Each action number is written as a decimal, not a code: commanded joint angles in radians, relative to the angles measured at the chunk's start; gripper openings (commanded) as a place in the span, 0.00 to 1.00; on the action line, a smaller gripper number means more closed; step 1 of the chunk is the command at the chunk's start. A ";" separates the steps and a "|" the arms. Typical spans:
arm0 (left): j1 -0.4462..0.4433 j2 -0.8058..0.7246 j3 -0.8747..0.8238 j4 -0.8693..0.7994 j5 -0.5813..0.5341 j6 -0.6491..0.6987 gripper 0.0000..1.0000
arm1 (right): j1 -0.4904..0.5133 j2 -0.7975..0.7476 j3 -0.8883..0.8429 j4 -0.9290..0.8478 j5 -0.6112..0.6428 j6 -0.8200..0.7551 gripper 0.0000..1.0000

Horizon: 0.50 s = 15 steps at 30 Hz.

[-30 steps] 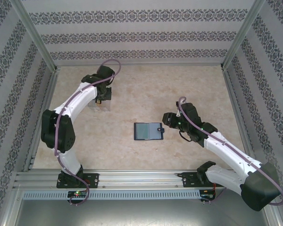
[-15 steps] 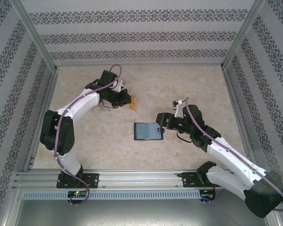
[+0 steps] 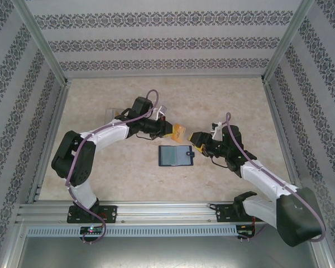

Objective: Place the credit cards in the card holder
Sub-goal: Insert the credit card into the card slot.

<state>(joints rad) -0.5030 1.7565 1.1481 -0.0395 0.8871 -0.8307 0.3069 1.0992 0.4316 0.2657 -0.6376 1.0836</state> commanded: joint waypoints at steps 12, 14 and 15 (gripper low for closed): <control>-0.075 0.060 -0.031 0.237 0.036 -0.160 0.05 | -0.047 0.091 -0.043 0.217 -0.092 0.095 0.23; -0.077 0.061 -0.036 0.234 0.039 -0.159 0.05 | -0.052 0.090 -0.040 0.211 -0.100 0.090 0.11; -0.076 0.061 -0.038 0.233 0.042 -0.157 0.05 | -0.053 0.092 -0.040 0.210 -0.106 0.088 0.09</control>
<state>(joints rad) -0.5674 1.8118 1.1183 0.1505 0.9081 -0.9749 0.2562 1.2015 0.3897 0.4229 -0.7086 1.1812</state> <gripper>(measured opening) 0.054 0.110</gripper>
